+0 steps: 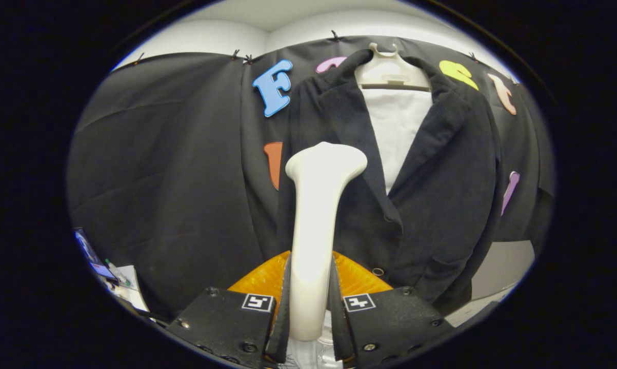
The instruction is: Iron the clothes twice with a garment steamer, once on the left side and once on the right side.
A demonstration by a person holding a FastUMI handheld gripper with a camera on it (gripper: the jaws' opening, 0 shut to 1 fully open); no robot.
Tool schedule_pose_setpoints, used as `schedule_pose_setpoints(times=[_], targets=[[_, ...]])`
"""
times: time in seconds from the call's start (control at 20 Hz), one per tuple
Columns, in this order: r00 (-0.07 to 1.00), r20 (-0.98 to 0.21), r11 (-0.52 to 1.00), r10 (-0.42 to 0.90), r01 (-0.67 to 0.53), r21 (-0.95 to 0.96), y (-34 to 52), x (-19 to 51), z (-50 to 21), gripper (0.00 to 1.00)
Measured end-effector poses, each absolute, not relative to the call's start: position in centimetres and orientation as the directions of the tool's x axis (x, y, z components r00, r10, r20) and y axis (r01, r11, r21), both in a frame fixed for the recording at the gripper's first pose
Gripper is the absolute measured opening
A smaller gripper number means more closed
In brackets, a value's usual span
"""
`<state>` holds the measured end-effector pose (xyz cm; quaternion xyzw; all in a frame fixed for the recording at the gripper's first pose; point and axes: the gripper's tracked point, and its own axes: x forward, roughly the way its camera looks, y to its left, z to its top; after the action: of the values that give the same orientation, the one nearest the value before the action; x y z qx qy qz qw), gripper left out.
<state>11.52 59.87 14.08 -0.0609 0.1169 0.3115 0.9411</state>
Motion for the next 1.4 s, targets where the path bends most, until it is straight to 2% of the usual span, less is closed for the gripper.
schedule_pose_setpoints(times=[1.4], targets=[[0.719,-0.466,0.803,0.516,-0.596,-0.031,57.2,12.1,2.2,0.36]])
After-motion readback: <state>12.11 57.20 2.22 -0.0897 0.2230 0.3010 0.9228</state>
